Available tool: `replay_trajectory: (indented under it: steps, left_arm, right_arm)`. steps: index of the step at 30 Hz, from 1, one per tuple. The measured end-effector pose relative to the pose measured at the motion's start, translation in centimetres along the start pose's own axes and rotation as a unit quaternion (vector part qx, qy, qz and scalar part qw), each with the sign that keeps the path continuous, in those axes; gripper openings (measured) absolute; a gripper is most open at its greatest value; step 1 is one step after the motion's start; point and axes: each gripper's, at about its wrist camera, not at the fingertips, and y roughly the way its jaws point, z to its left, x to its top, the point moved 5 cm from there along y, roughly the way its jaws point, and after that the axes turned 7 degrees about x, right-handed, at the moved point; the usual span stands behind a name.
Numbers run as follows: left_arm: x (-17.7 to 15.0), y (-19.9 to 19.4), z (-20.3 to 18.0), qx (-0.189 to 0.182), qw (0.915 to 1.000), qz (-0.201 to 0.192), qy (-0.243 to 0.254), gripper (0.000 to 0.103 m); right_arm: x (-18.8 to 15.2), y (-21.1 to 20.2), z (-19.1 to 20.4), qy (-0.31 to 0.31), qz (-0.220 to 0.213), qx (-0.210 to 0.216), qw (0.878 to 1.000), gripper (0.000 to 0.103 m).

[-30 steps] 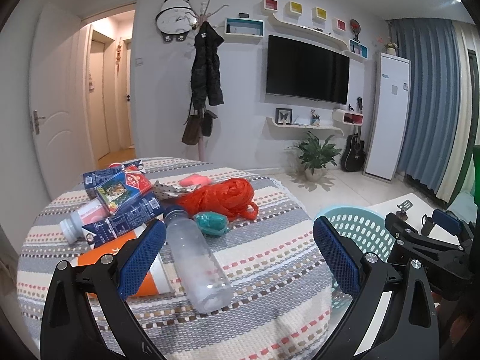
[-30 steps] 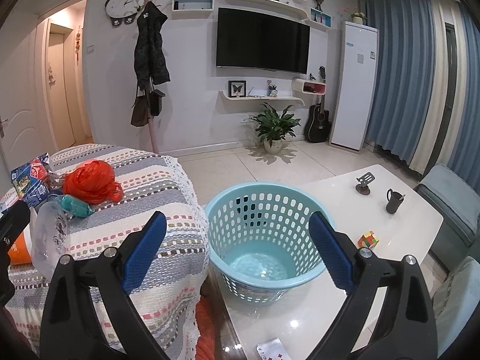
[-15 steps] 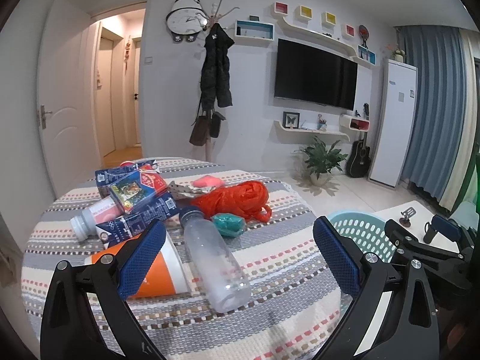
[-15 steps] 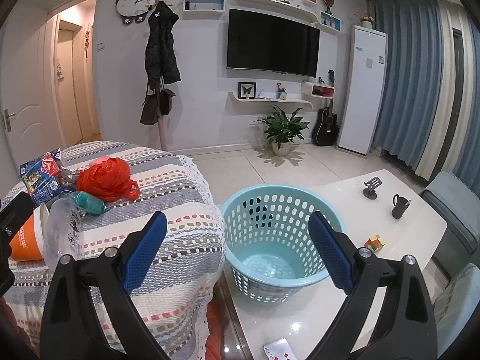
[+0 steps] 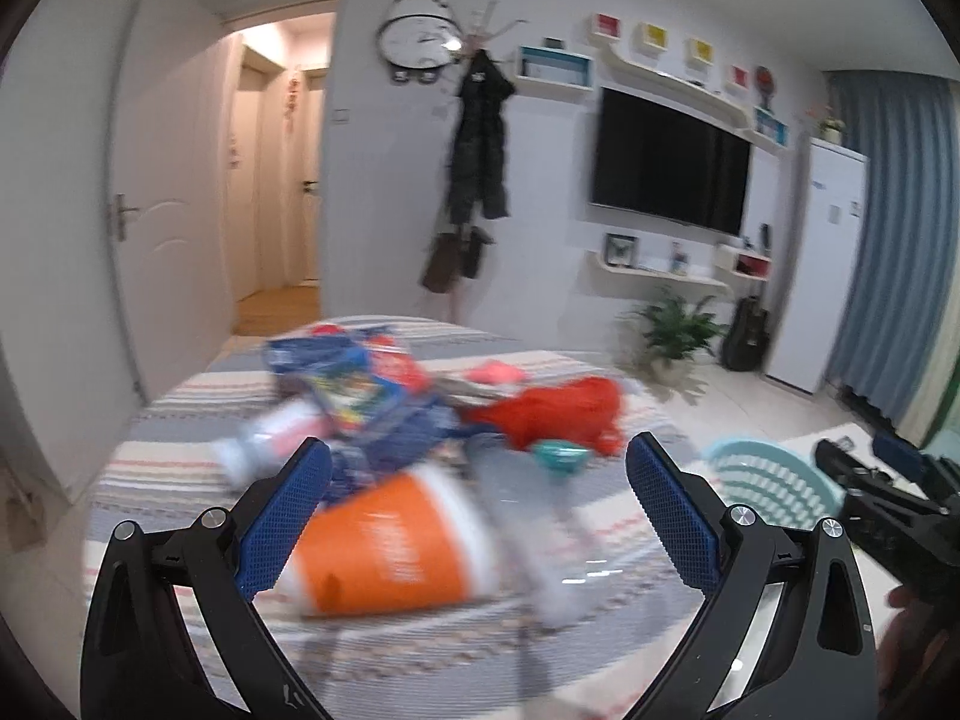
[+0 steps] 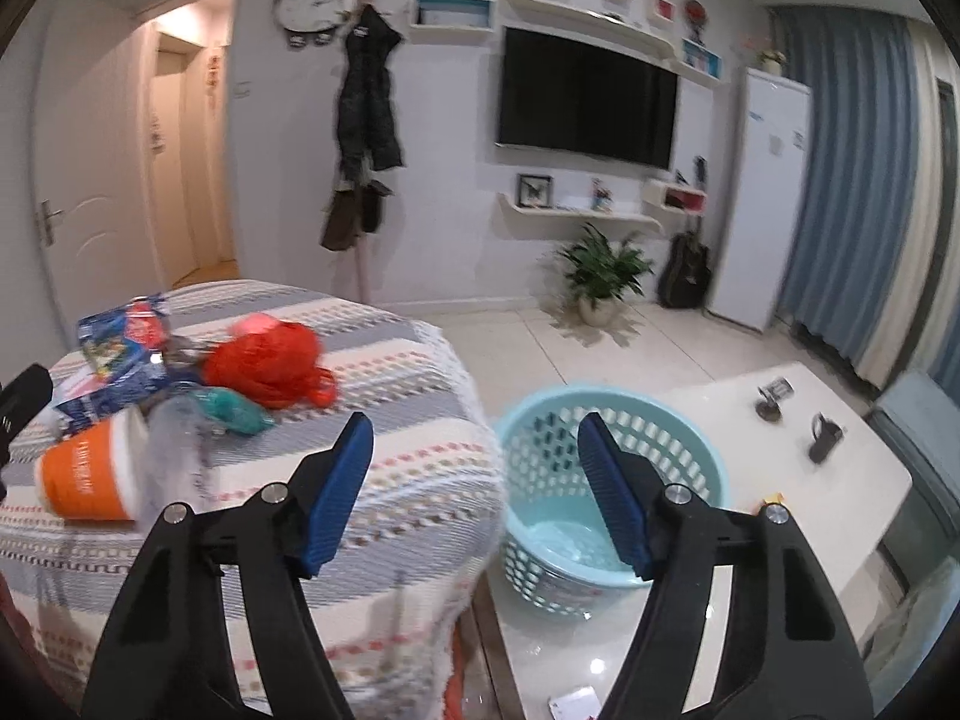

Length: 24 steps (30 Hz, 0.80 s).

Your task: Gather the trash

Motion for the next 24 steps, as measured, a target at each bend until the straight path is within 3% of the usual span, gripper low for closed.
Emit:
replay_trajectory:
  steps: [8,13,16,19,24]
  left_arm:
    - [-1.2,1.6,7.5,0.036,0.9982,0.045,-0.013,0.095]
    - [-3.3,3.5,9.6,-0.005,0.9943,0.1,-0.035,0.095]
    - [-4.5,4.7,9.9,-0.049,0.9882,0.135,-0.055,0.089]
    - [-5.3,5.5,9.6,-0.065,0.9837,0.156,-0.063,0.086]
    - [-6.0,7.0,8.9,-0.085,0.9765,0.183,-0.076,0.071]
  right_arm:
    - [0.1,0.4,7.3,-0.033,0.016,0.114,0.993,0.067]
    - [-1.8,2.4,12.0,-0.052,0.064,0.173,0.981,0.067]
    - [-3.2,3.6,13.8,-0.052,0.094,0.198,0.974,0.067]
    - [-4.1,4.6,14.5,-0.049,0.121,0.21,0.969,0.067]
    - [-4.9,6.6,14.3,-0.036,0.153,0.22,0.963,0.065]
